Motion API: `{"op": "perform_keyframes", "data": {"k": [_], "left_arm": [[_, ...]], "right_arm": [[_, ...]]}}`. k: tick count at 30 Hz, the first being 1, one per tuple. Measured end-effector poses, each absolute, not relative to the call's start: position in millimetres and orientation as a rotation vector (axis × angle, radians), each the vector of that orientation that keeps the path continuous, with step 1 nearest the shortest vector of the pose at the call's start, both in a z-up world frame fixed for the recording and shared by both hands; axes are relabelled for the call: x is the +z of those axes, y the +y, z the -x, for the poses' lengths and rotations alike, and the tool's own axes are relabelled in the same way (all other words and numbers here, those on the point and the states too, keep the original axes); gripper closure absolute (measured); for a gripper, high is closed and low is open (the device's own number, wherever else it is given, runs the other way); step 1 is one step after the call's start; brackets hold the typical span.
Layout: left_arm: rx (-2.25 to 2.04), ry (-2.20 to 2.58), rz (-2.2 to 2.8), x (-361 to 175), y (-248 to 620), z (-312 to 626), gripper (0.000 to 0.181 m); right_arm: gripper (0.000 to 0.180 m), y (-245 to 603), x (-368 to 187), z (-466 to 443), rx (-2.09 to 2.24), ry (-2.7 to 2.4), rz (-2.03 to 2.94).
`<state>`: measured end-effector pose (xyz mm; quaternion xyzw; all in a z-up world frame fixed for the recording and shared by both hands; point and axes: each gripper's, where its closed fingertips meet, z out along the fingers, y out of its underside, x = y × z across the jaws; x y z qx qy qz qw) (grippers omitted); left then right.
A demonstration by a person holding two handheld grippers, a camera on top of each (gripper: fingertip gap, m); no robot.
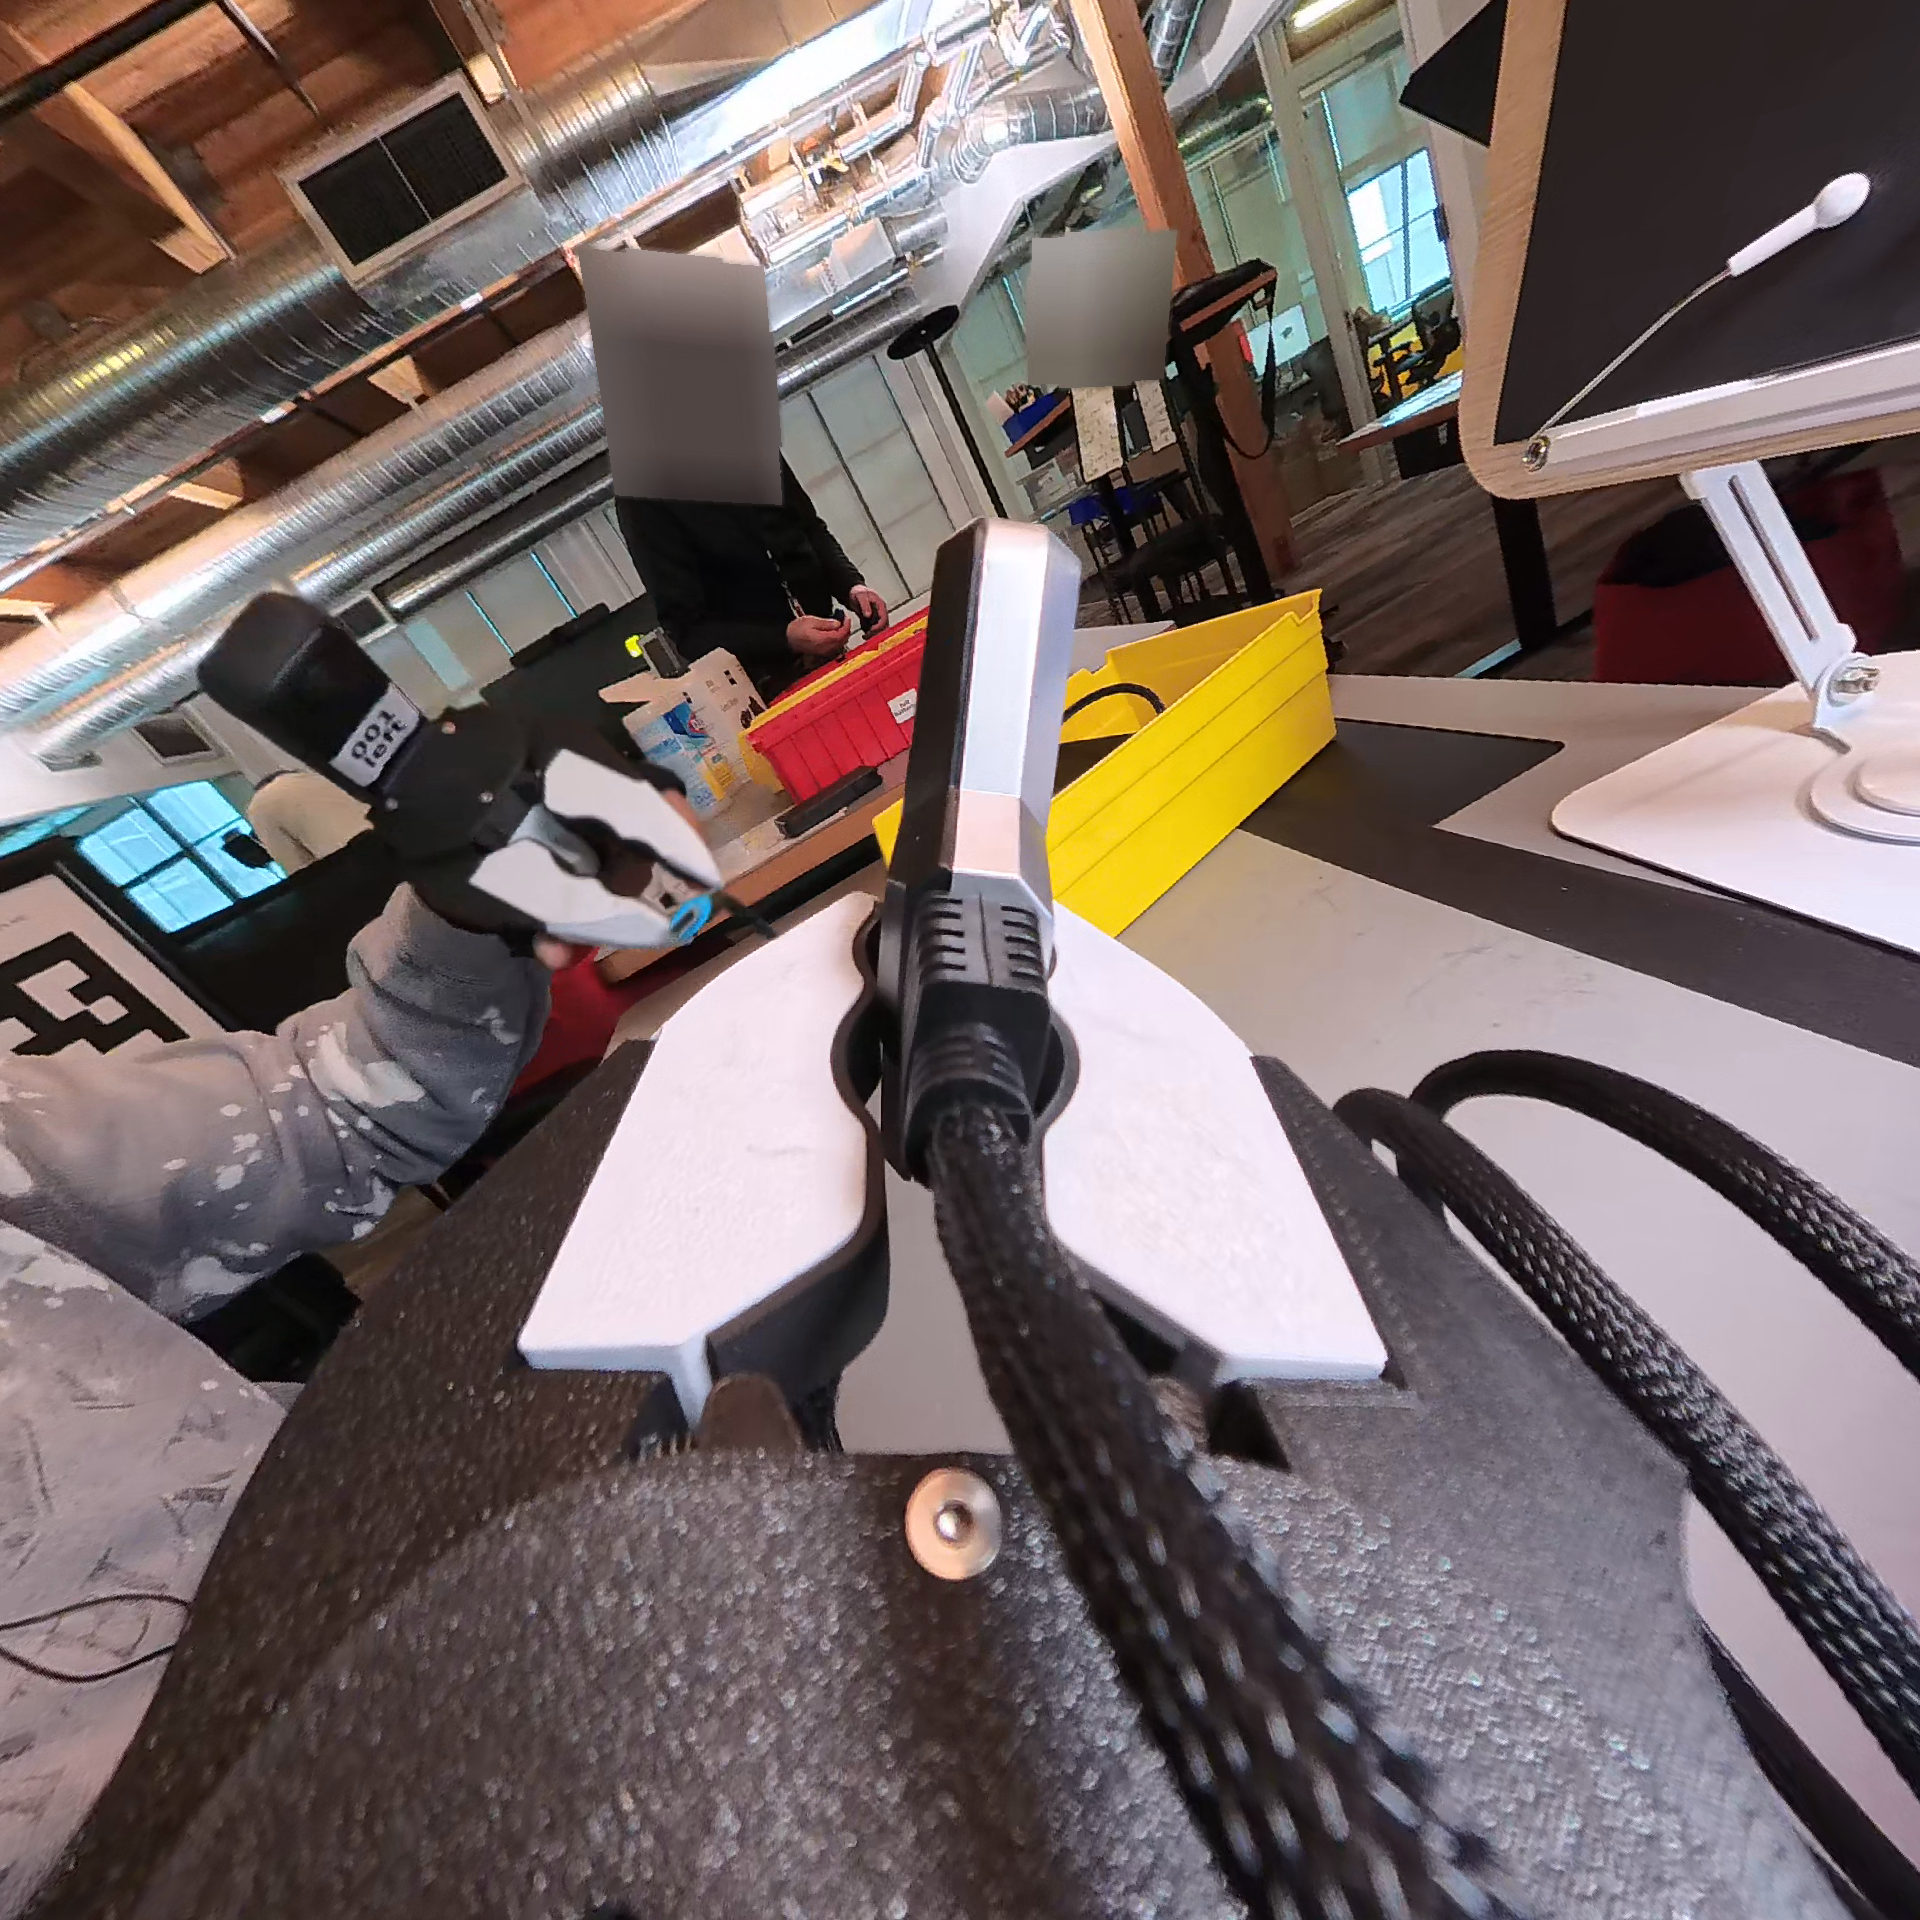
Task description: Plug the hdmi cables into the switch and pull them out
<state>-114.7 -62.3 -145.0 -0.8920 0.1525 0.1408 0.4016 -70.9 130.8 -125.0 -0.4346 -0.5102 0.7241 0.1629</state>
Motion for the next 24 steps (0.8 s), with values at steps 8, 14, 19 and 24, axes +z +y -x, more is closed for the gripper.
{"op": "perform_keyframes", "data": {"k": [8, 14, 19, 24], "left_arm": [[0.0, 0.5, 2.427, -216.6, -76.6, 74.0, 0.18], [-0.231, 0.721, 2.415, -248.4, -92.0, 39.4, 0.157], [-0.329, 0.955, 2.494, -297.1, -110.1, 18.5, 0.153], [-0.229, 0.945, 2.454, -304.8, -93.8, 20.6, 0.169]], "right_arm": [[0.157, 126.4, -127.0, 68.9, 2.083, -1.49, 1.21], [0.157, 128.6, -122.9, 64.5, 2.099, -1.489, 1.163], [0.157, 130.5, -117.1, 60.3, 2.173, -1.455, 1.121], [0.157, 134.0, -111.9, 55.9, 2.194, -1.432, 1.085]]}}
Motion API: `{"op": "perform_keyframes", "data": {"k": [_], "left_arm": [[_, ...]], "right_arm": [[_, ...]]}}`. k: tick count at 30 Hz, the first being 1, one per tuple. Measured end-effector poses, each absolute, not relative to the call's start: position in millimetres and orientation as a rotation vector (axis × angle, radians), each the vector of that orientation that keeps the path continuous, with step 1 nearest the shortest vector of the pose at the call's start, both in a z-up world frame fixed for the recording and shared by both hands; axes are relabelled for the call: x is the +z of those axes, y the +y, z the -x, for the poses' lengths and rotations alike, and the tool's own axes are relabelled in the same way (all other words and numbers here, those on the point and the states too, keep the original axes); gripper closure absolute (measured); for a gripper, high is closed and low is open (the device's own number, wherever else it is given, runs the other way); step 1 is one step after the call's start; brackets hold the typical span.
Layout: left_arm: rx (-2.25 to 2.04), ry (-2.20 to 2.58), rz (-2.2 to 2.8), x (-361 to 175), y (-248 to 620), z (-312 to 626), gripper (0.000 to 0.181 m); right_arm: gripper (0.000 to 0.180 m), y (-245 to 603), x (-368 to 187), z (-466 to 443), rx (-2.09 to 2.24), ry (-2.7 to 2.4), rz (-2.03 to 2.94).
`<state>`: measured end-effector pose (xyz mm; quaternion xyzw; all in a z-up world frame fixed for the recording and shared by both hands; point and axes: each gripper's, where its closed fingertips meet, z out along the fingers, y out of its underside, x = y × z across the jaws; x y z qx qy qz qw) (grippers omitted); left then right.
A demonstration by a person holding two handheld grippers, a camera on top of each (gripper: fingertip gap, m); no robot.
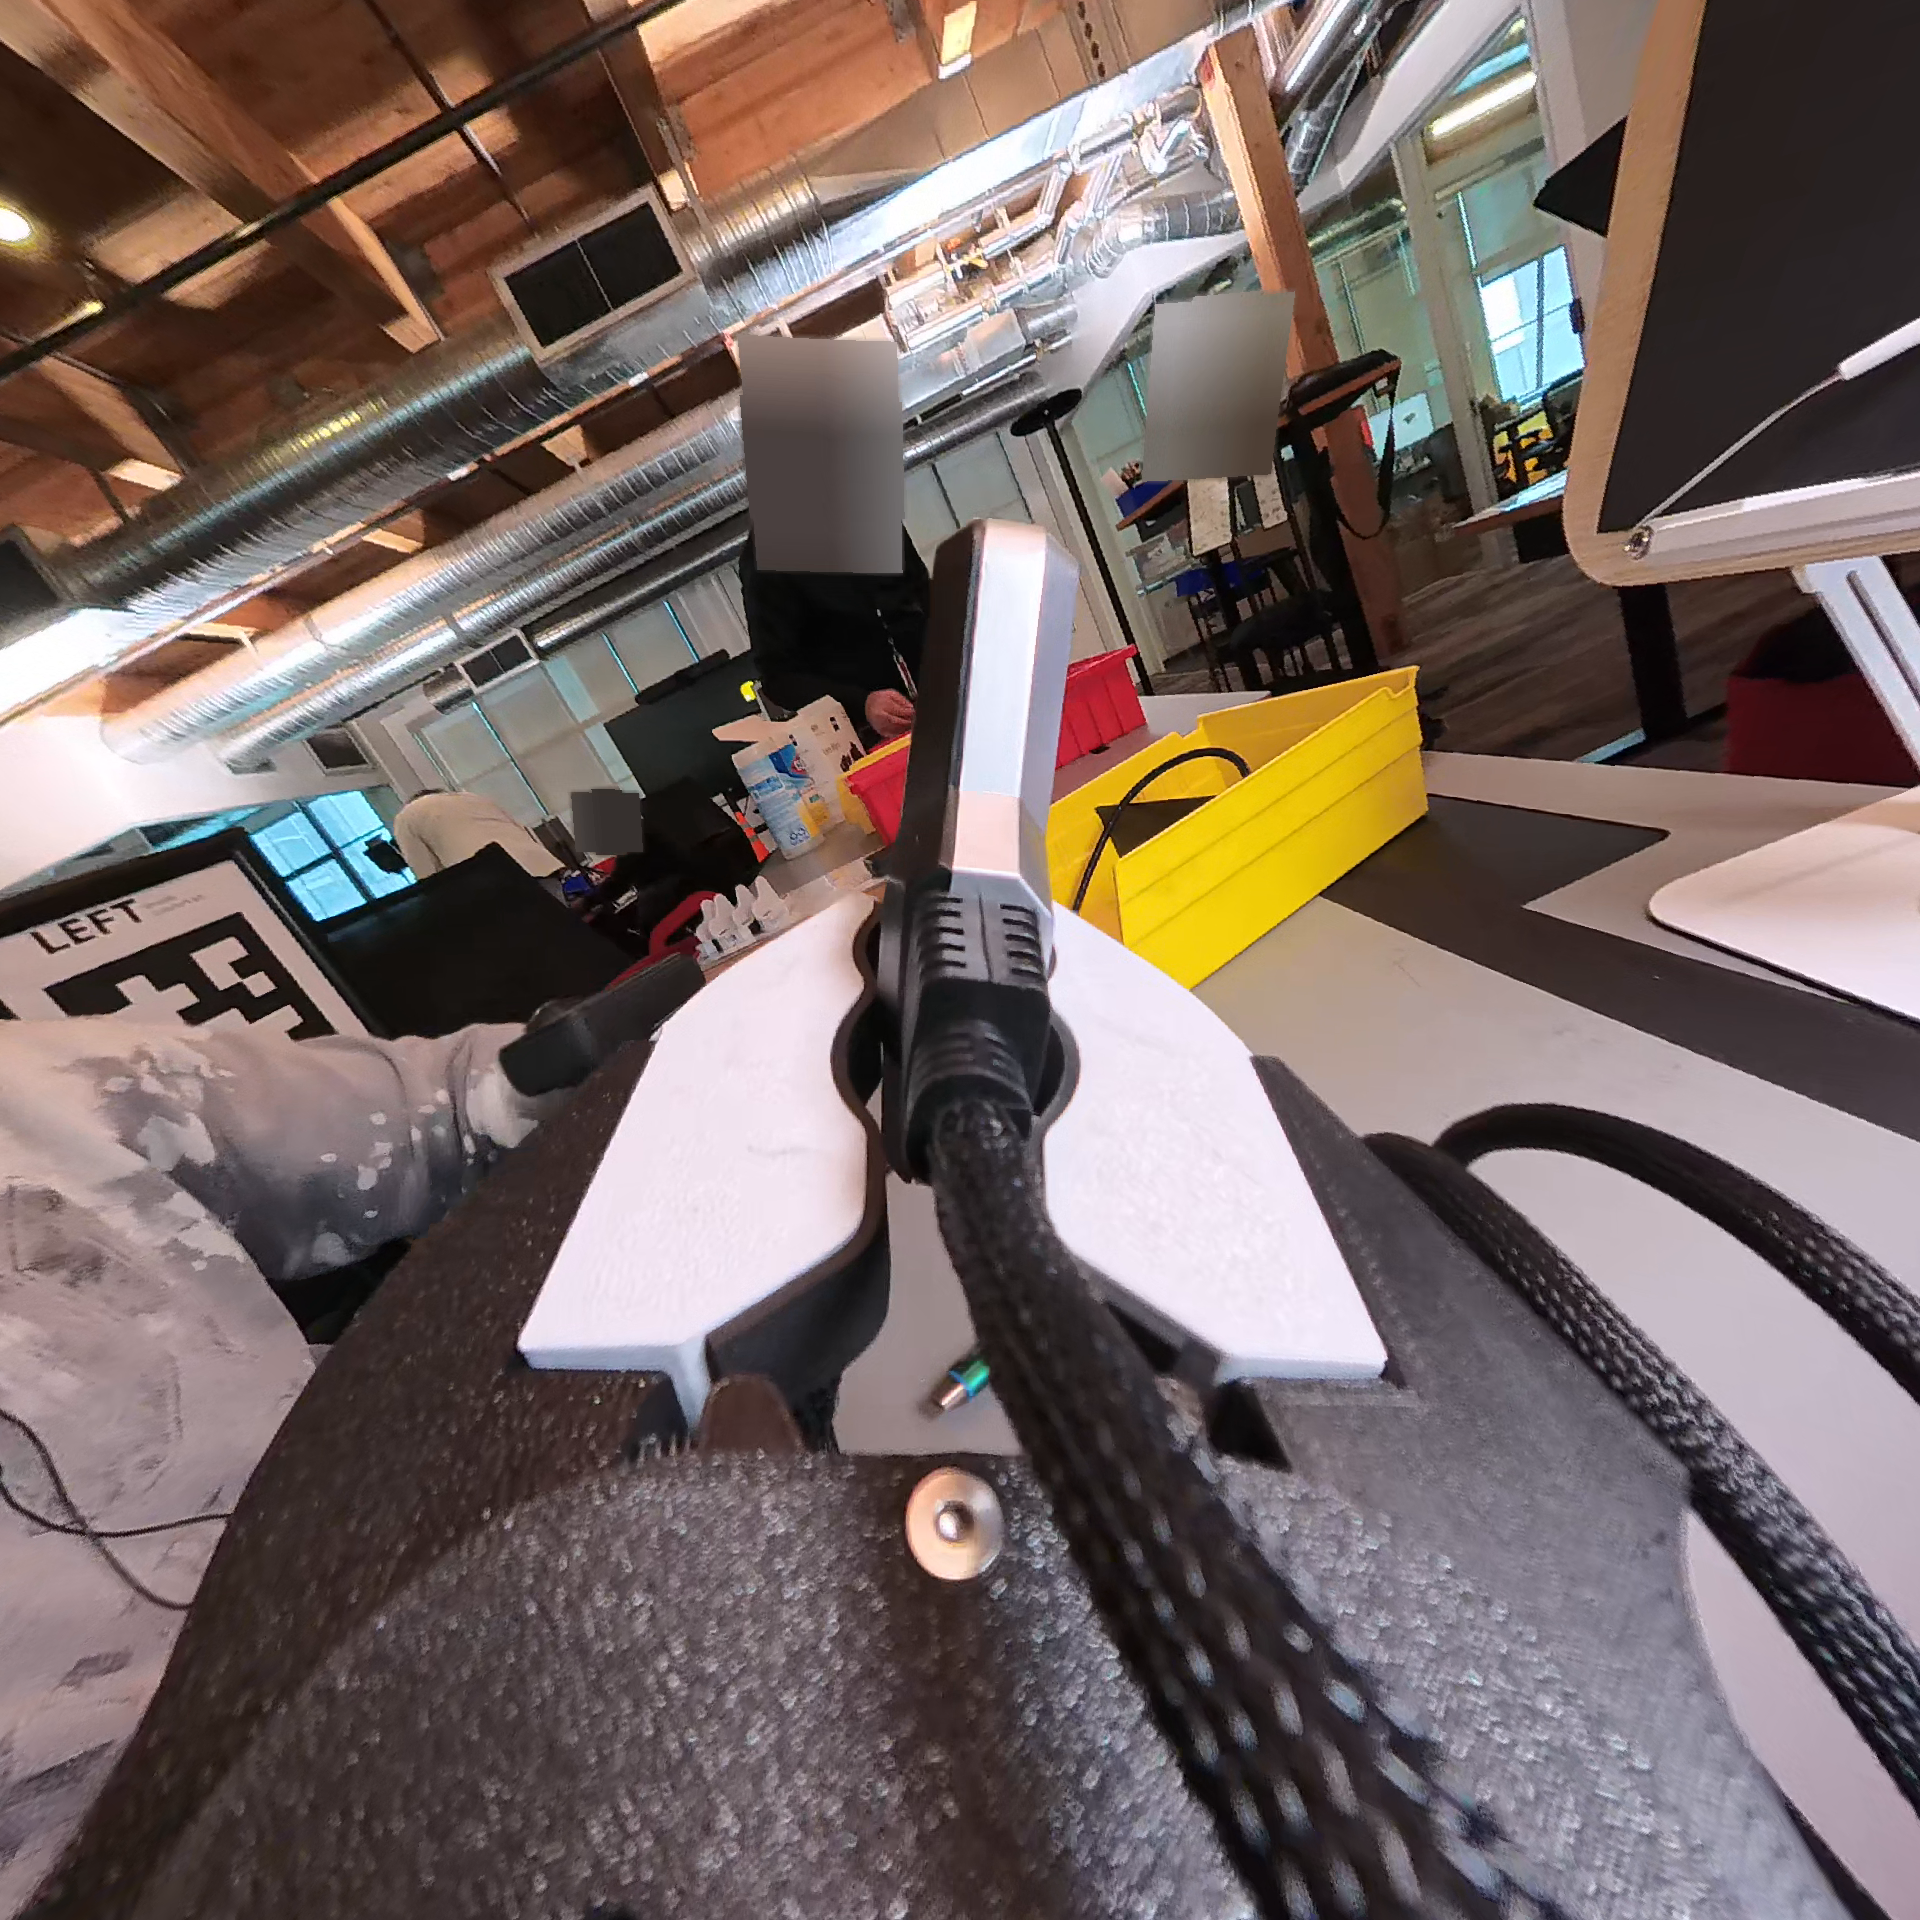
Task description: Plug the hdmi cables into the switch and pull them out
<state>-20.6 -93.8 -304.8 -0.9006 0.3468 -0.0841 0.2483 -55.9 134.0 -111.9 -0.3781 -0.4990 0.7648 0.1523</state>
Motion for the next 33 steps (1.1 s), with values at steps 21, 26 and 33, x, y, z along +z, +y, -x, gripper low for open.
{"op": "perform_keyframes", "data": {"k": [21, 26, 33], "left_arm": [[-0.345, 0.3, 2.183, -115.7, -54.5, 67.4, 0.168], [-0.354, 0.41, 2.354, -111.1, -37.7, 61.4, 0.168], [-0.373, 0.527, 2.464, -107.5, -13.8, 42.7, 0.168]], "right_arm": [[0.157, 74.9, -115.6, 44.9, 2.265, -1.695, 0.9], [0.157, 50.8, -111.2, 31.6, 2.286, -1.815, 0.773], [0.157, 22.9, -108.4, 18.7, 2.264, -1.939, 0.668]]}}
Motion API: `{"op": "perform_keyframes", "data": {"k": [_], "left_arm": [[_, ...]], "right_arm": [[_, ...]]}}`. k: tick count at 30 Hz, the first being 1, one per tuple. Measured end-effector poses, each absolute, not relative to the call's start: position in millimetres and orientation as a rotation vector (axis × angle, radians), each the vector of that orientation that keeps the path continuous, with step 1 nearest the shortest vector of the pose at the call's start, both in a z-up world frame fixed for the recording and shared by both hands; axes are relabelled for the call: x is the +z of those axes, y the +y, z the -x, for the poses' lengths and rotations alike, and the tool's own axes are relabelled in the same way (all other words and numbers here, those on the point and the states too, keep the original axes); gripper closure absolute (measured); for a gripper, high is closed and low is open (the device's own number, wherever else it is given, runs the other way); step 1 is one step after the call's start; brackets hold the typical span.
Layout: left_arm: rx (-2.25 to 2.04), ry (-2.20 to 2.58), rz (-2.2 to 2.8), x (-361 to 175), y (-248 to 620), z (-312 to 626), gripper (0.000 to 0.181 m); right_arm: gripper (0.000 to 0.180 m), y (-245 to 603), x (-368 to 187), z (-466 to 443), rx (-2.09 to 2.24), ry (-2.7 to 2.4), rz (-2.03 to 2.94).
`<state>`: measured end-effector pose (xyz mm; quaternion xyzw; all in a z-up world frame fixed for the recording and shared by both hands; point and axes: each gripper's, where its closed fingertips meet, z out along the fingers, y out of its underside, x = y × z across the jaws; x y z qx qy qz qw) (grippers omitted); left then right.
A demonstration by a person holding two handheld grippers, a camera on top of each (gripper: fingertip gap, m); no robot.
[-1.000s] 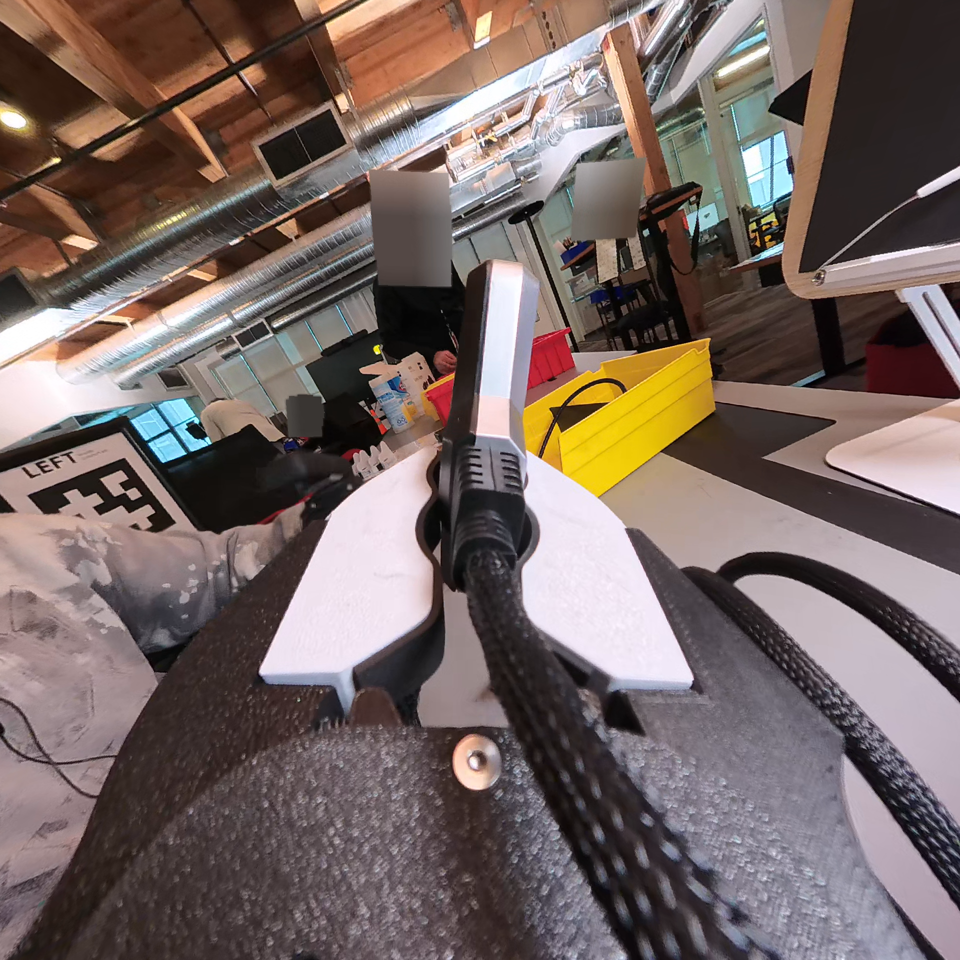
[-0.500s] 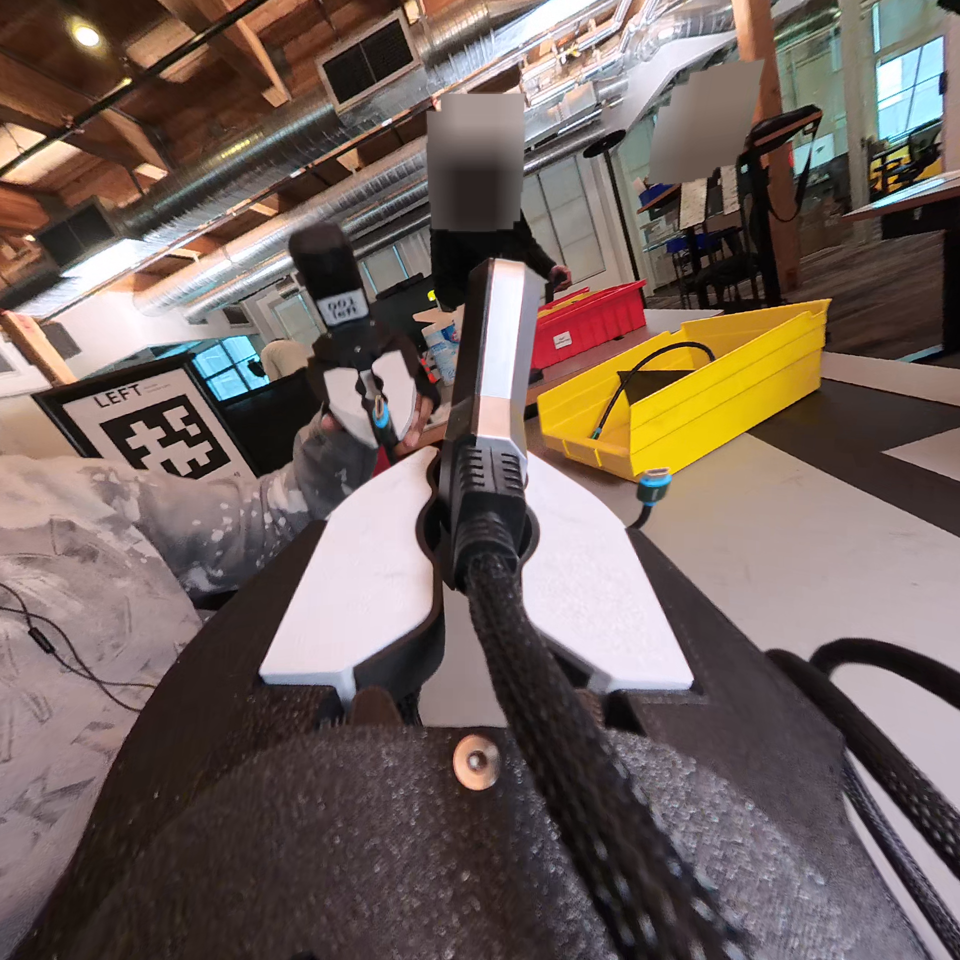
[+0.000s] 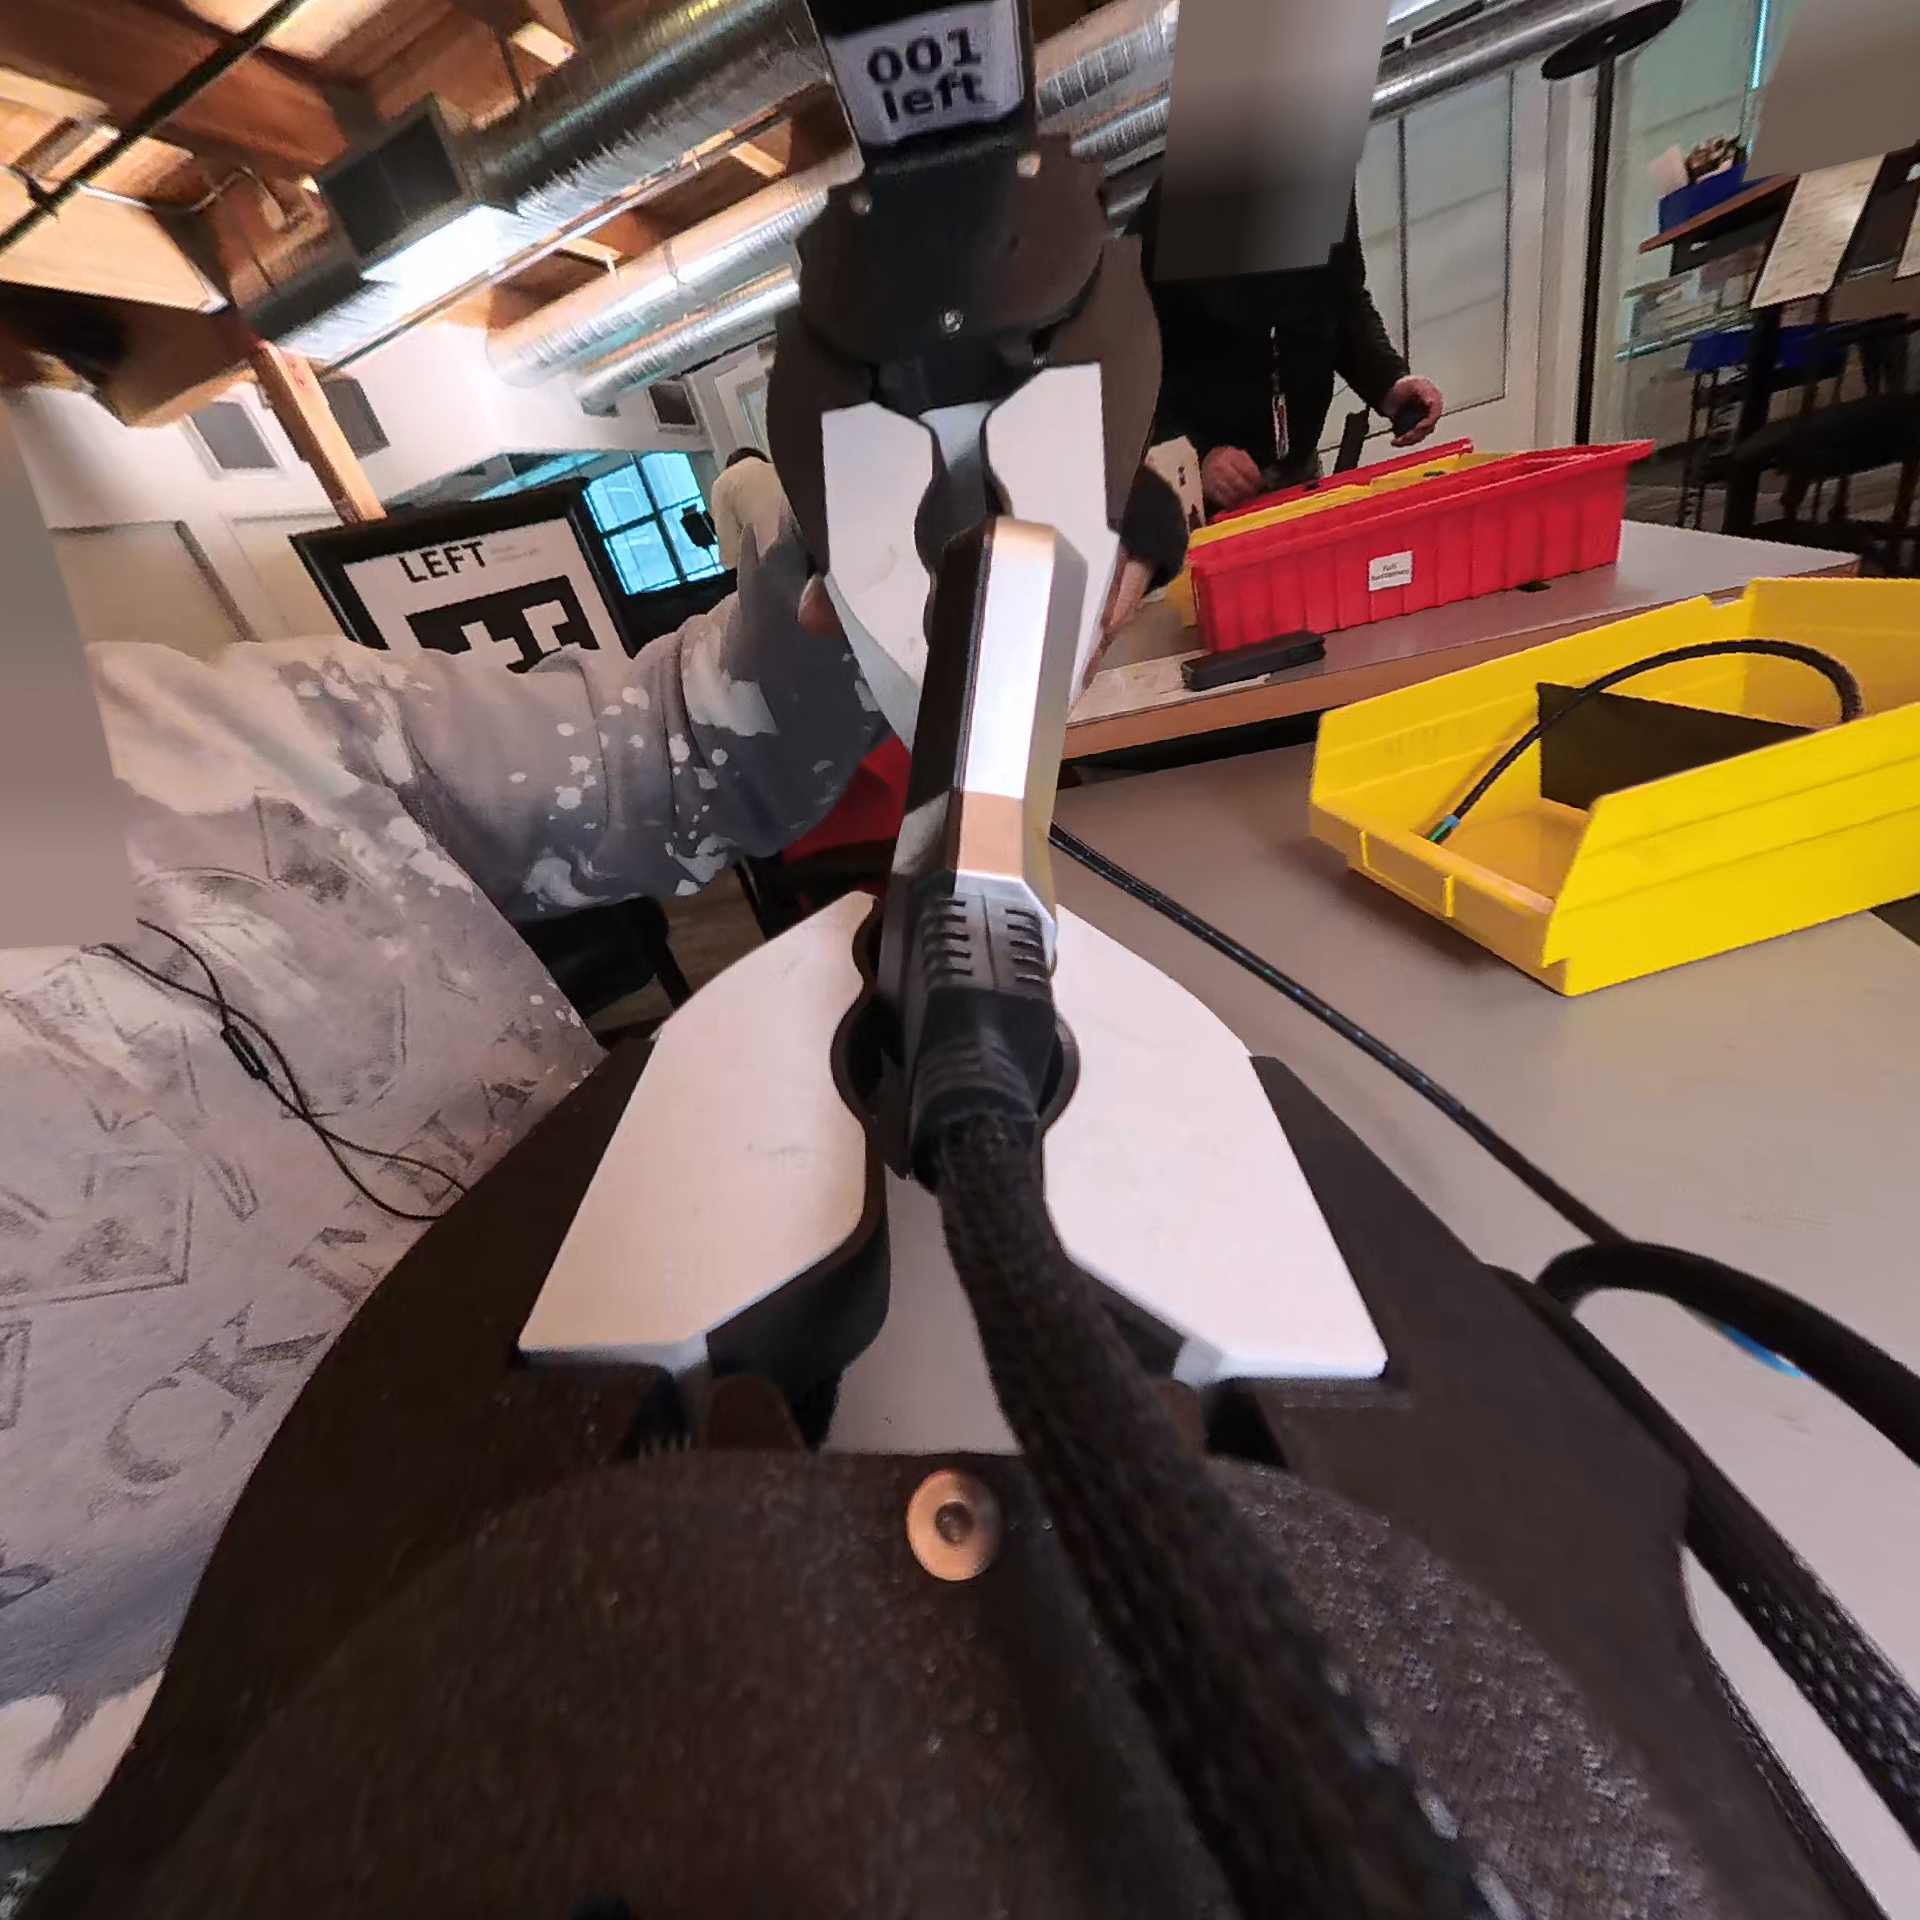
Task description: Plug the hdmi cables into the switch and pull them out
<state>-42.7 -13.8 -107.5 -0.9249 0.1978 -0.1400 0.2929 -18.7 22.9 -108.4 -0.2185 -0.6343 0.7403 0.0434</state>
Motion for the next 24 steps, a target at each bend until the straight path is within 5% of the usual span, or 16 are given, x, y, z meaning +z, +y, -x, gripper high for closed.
{"op": "perform_keyframes", "data": {"k": [24], "left_arm": [[-0.538, 0.688, 2.624, -141.5, -44.3, 28.4, 0.169]], "right_arm": [[0.157, -4.2, -149.9, -8.6, 1.848, -2.375, 0.908]]}}
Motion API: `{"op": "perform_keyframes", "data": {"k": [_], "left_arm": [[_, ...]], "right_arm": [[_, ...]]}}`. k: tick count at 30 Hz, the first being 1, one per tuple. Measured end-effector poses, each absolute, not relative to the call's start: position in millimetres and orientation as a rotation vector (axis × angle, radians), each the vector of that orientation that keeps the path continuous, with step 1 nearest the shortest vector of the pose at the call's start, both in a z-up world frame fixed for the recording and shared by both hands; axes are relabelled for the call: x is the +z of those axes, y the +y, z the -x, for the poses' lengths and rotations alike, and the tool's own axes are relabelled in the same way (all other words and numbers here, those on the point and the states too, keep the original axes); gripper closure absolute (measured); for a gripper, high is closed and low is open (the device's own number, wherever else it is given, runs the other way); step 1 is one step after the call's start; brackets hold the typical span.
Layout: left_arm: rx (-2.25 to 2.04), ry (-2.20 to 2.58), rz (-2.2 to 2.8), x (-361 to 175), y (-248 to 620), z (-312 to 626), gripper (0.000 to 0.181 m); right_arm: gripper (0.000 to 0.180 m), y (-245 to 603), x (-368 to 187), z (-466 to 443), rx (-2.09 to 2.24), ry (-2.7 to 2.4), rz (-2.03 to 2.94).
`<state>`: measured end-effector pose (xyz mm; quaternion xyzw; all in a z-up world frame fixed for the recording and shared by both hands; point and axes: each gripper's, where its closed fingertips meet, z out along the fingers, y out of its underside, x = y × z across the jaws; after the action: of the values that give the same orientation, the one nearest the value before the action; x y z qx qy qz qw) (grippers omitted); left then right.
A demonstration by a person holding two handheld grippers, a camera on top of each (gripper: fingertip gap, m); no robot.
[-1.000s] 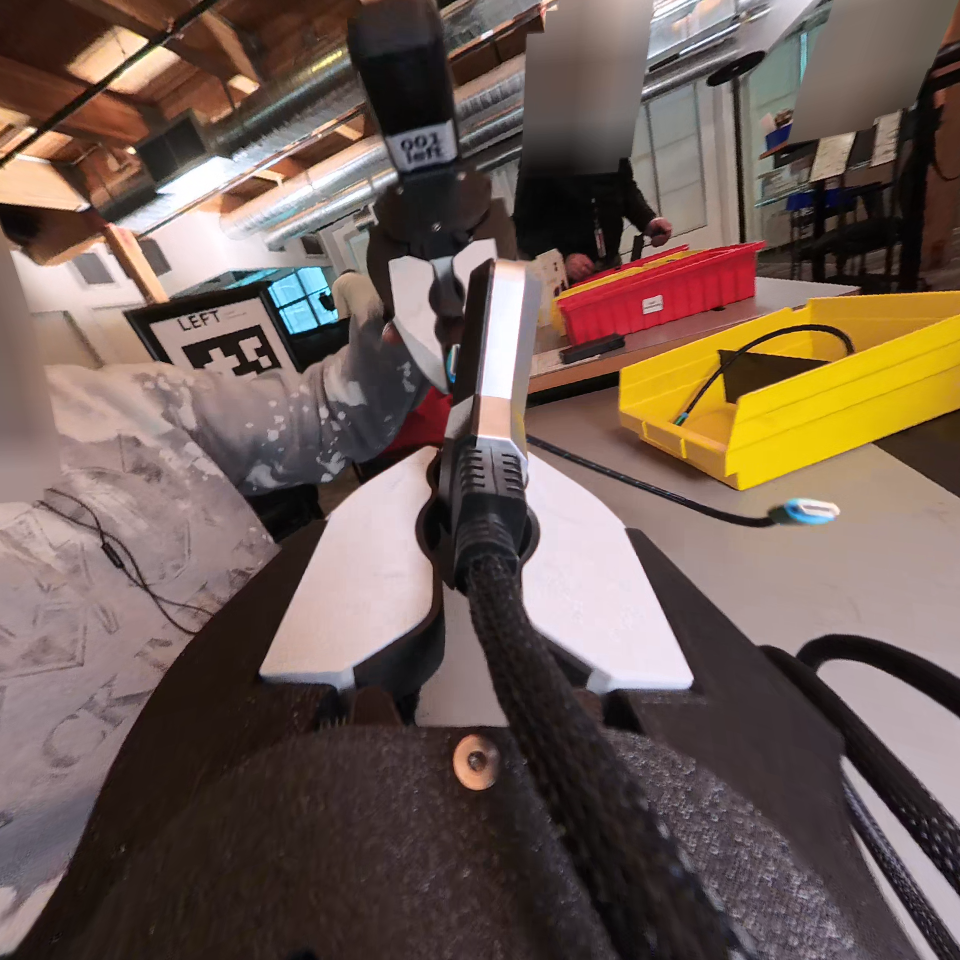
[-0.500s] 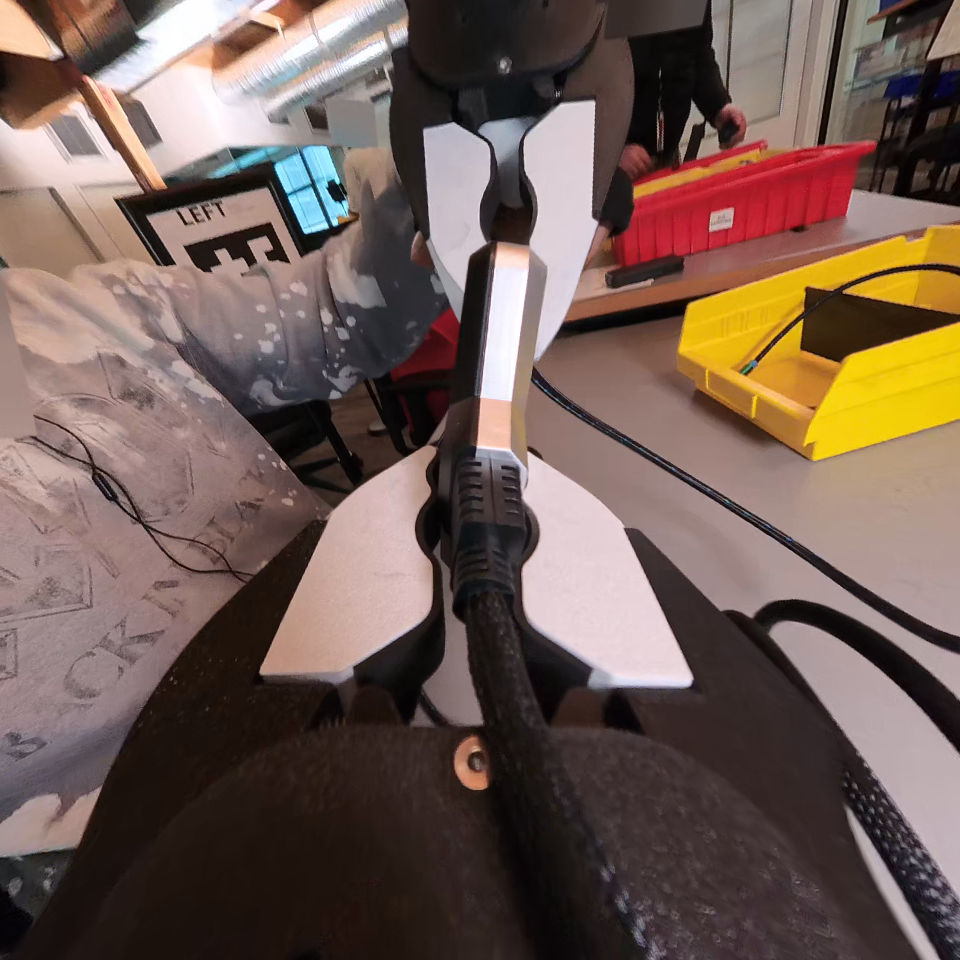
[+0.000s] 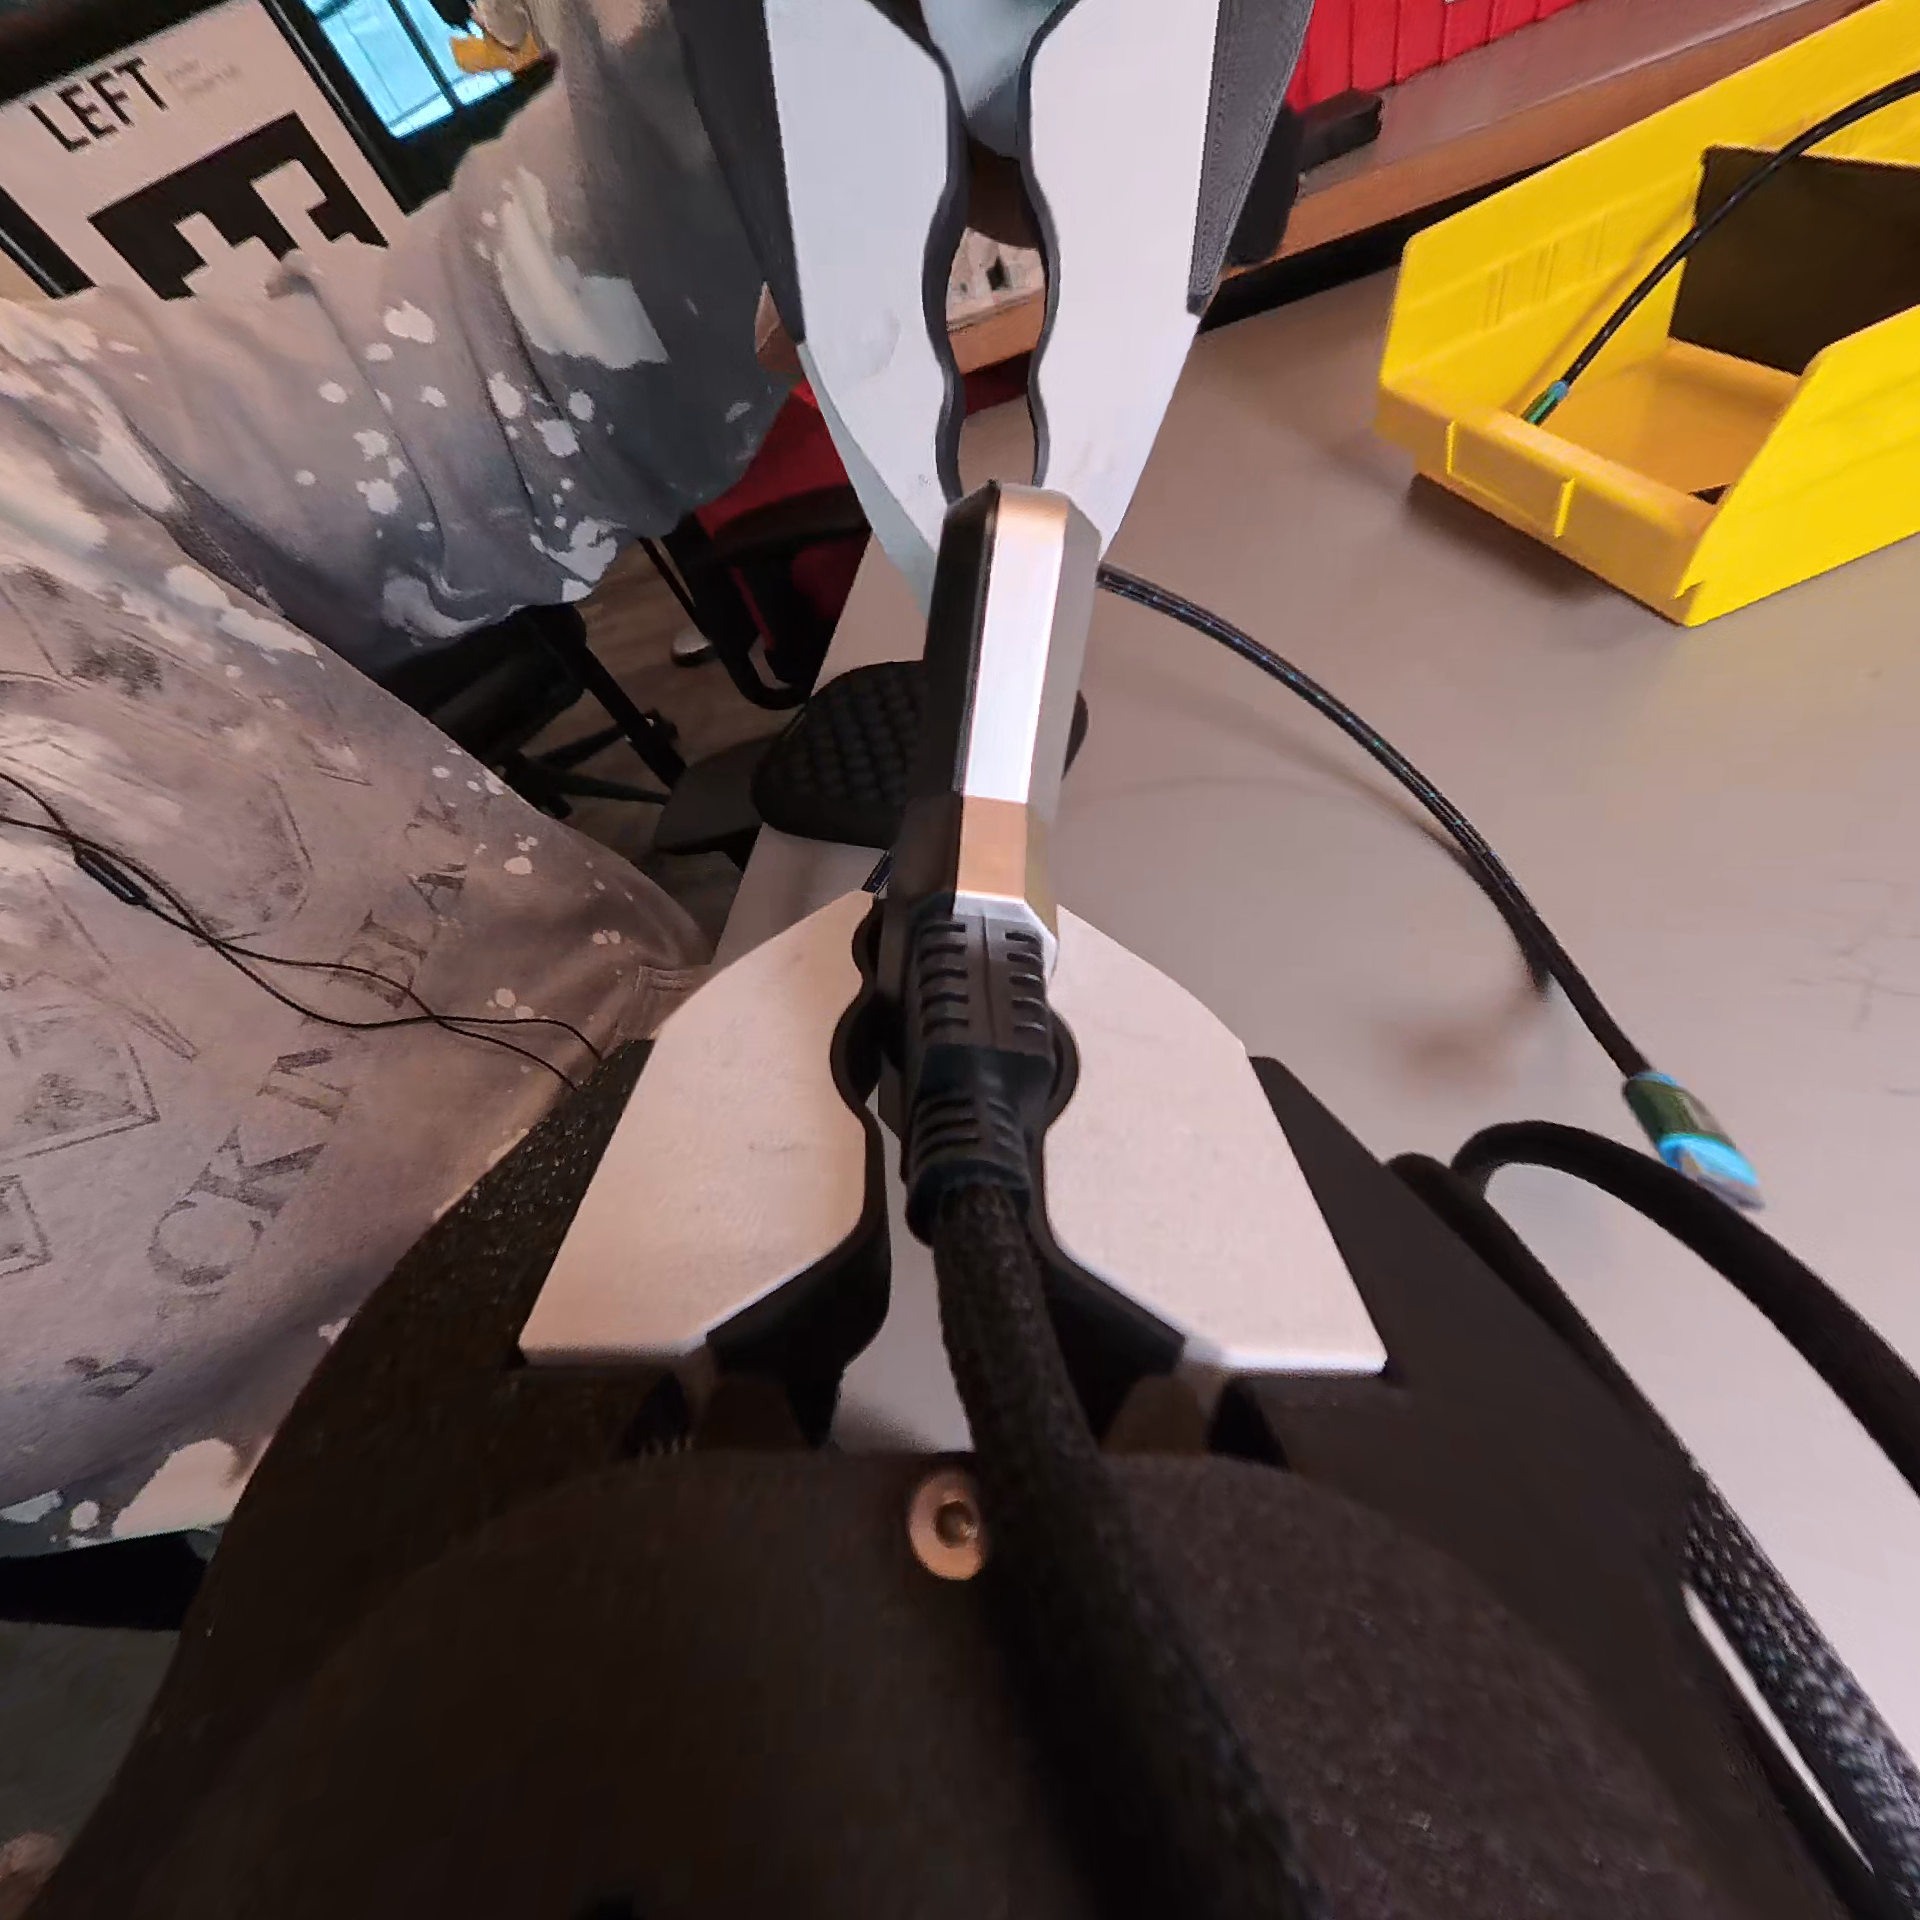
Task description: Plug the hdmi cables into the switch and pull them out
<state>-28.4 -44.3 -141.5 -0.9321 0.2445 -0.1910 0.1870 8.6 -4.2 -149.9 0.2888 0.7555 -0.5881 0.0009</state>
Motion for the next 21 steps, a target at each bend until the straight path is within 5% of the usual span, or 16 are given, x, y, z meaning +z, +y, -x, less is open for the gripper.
{"op": "perform_keyframes", "data": {"k": [21], "left_arm": [[-0.72, 0.364, 2.212, -107.8, -11.5, 27.4, 0.169]], "right_arm": [[0.157, 10.1, -136.1, -7.9, -2.189, 2.062, -0.995]]}}
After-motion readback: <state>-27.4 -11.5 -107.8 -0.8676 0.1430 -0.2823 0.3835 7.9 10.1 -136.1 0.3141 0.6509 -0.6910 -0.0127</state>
